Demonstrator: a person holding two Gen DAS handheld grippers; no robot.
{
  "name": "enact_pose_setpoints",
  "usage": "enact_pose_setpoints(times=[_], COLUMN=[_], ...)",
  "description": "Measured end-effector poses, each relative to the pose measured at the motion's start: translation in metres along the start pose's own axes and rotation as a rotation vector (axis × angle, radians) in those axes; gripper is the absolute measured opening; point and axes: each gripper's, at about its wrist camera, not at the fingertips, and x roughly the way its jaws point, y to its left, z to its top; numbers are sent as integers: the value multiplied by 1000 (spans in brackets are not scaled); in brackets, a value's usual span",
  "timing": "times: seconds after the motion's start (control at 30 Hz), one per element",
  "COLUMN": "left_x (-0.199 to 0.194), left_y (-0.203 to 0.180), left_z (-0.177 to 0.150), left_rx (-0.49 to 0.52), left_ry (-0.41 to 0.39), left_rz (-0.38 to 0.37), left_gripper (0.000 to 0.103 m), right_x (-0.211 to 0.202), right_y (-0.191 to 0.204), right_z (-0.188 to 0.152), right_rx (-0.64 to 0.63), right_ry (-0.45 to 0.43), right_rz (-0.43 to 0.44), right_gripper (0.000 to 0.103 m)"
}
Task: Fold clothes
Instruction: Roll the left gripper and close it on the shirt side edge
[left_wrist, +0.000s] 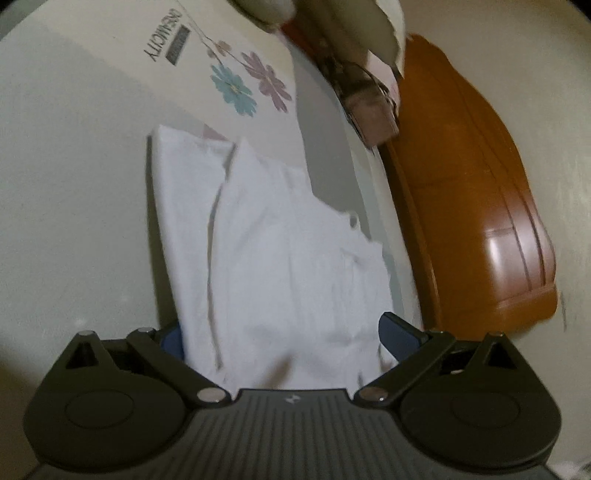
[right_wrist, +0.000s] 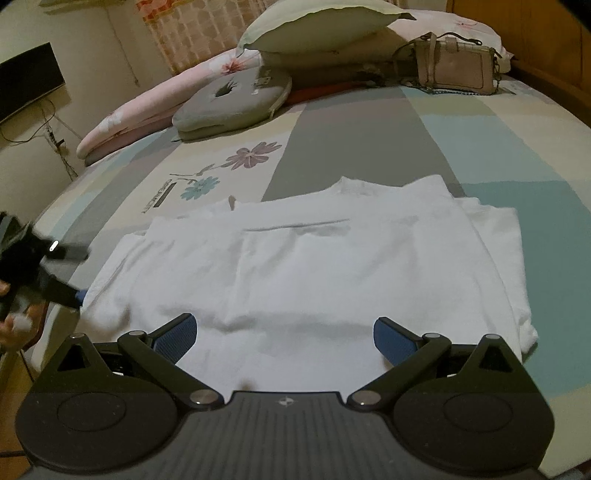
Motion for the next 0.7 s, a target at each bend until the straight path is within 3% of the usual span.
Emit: enact_pose_setpoints(times=[0.13, 0.27, 0.33, 0.53, 0.63, 0.7], left_x=[12, 30, 29, 17, 20, 23], left_y=[2, -5, -9, -1, 5, 13], left_z=[18, 34, 31, 11, 24, 32], left_rx=[-20, 25, 30, 7, -9, -34], left_ry=[-16, -42, -28, 38, 24, -3], left_rz=[-24, -8, 0, -75, -58, -17], left_gripper=[100, 100, 99, 98, 87, 59], right_x=[3, -1, -4, -2, 3, 4], right_y=[-2, 2, 3, 1, 3, 5], right_z=[-4, -4, -4, -4, -4, -5], right_rx=[27, 17, 7, 12, 17, 16], right_ry=[11, 0, -3, 14, 26, 22], right_rz=[-3, -2, -8, 1, 4, 13], right_gripper=[103, 103, 103, 103, 103, 103])
